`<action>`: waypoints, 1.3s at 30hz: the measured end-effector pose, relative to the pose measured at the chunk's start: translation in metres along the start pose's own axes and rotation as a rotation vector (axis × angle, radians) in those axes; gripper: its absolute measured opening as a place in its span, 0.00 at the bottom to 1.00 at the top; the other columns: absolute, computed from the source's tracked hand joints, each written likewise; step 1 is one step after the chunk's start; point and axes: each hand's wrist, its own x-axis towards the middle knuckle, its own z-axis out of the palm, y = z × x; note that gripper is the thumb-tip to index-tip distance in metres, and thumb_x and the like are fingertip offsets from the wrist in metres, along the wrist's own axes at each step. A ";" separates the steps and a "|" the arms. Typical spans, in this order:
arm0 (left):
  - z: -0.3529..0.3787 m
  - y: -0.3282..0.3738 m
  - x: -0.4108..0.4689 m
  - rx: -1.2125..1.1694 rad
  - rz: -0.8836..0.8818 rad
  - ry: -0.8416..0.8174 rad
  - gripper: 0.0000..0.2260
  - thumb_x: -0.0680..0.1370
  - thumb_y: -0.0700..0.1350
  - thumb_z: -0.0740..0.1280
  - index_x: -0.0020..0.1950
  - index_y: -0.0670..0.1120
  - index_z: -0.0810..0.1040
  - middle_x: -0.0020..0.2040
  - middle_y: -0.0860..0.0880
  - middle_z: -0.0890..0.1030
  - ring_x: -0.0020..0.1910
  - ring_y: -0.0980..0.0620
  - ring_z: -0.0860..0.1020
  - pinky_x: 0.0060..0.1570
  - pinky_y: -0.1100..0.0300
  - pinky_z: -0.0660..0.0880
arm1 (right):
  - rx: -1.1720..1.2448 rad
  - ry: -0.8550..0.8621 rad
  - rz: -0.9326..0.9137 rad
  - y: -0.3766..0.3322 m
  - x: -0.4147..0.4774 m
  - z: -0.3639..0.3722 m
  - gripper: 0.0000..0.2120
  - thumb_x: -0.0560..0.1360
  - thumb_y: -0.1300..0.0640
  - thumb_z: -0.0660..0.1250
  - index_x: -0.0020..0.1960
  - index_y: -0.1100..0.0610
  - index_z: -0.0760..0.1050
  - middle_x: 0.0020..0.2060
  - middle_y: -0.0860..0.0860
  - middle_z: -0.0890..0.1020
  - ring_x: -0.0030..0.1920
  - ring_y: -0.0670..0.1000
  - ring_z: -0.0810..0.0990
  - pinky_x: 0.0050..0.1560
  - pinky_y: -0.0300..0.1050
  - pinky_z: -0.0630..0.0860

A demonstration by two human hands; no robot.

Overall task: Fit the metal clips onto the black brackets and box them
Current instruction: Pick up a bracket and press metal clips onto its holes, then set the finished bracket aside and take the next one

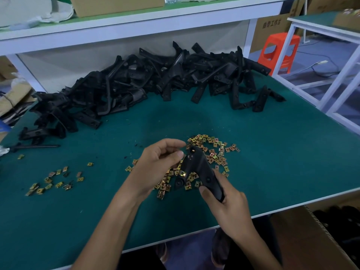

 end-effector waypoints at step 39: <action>0.040 -0.018 -0.013 0.090 0.098 0.308 0.09 0.76 0.44 0.74 0.53 0.57 0.81 0.47 0.56 0.85 0.46 0.59 0.81 0.46 0.65 0.76 | -0.106 -0.001 0.012 -0.002 0.003 0.005 0.22 0.74 0.31 0.58 0.67 0.33 0.64 0.38 0.40 0.82 0.40 0.44 0.80 0.40 0.47 0.76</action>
